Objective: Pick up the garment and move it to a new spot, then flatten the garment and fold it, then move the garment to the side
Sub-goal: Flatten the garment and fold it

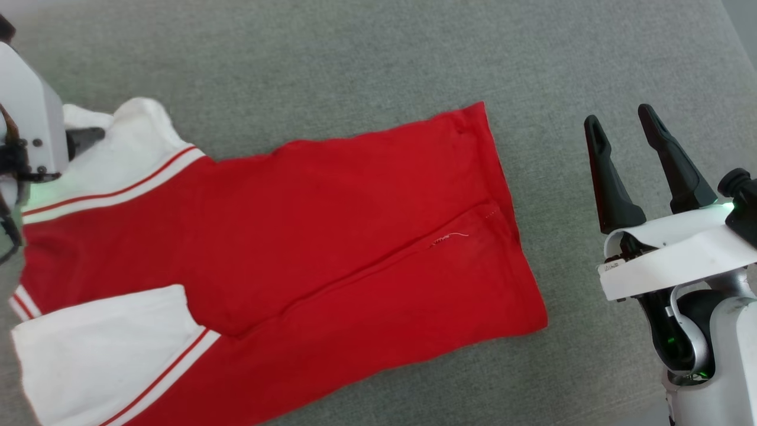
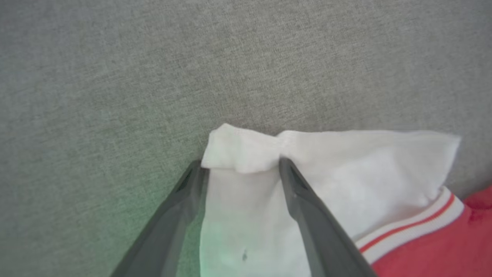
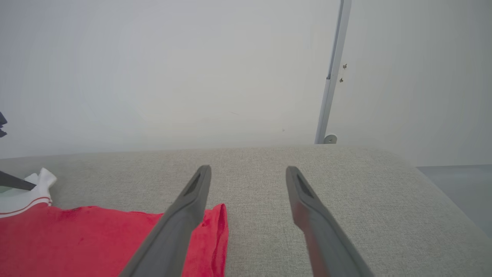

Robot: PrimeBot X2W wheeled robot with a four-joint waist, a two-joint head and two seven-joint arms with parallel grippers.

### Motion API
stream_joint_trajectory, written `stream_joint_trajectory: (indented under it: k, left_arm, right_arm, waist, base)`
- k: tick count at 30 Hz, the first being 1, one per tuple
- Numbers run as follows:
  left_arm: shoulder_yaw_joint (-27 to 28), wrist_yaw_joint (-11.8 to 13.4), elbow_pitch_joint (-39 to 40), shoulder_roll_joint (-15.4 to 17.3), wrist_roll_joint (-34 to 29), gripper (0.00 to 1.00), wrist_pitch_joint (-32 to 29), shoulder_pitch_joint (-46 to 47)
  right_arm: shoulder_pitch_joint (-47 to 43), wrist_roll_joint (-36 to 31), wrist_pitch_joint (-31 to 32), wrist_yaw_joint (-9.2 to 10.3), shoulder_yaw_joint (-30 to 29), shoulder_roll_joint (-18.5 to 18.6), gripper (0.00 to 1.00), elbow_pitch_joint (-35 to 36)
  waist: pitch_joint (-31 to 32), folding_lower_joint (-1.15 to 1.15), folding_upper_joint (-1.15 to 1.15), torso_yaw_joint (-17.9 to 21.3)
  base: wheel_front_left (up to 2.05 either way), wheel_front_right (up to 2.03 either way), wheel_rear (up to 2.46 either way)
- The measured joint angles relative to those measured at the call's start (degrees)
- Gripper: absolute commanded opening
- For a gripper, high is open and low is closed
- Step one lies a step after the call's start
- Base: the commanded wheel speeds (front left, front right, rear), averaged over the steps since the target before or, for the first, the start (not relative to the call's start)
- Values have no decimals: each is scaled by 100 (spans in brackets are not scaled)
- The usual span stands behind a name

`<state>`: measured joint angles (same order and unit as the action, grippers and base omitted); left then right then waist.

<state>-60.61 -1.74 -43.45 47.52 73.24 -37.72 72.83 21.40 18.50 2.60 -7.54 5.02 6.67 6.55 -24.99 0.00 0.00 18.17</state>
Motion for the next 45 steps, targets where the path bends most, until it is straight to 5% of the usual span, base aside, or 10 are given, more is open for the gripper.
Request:
stream_joint_trajectory:
  k: [1,3,4,14,31,32,33,34,45]
  left_arm:
    - [-10,8,-79,-29,4,100,-85,24]
    - [-36,7,-213,-53,7,44,-232,120]
    - [-22,7,-270,-84,46,0,-263,128]
    - [-25,-137,-522,-301,76,0,-303,309]
    - [-71,-330,-791,-928,-40,0,-126,673]
    - [-71,-342,-810,-944,-41,0,-103,680]
    - [-69,-367,-826,-958,-41,0,-77,684]
    - [-64,-385,-844,-975,-40,0,-45,684]
    - [-43,-533,-948,-1123,12,0,227,669]
  right_arm:
    - [-1,-4,-16,0,-1,-10,100,7]
    - [0,-42,-42,0,-14,-33,100,15]
    - [1,-53,-42,0,-22,-48,100,15]
    - [417,125,853,0,-101,-198,100,-313]
    - [2591,-4,3498,1,272,-224,100,-3219]
    - [2682,68,3582,1,267,-224,76,-3320]
    - [2753,112,3651,1,268,-223,15,-3404]
    - [2816,130,3731,1,268,-212,0,-3490]
    - [3110,118,3829,0,231,-73,0,-3902]
  waist:
    - [-34,0,0,22]
    - [-94,0,0,54]
    - [-122,0,0,65]
    - [-244,0,0,-4]
    - [-415,0,0,-536]
    - [-419,0,0,-560]
    - [-422,0,0,-580]
    - [-422,0,0,-598]
    - [-225,0,0,-769]
  base:
    - [0,0,0]
    - [0,0,0]
    - [0,0,0]
    - [0,0,0]
    - [0,0,0]
    - [0,0,0]
    - [0,0,0]
    - [0,0,0]
    - [0,0,0]
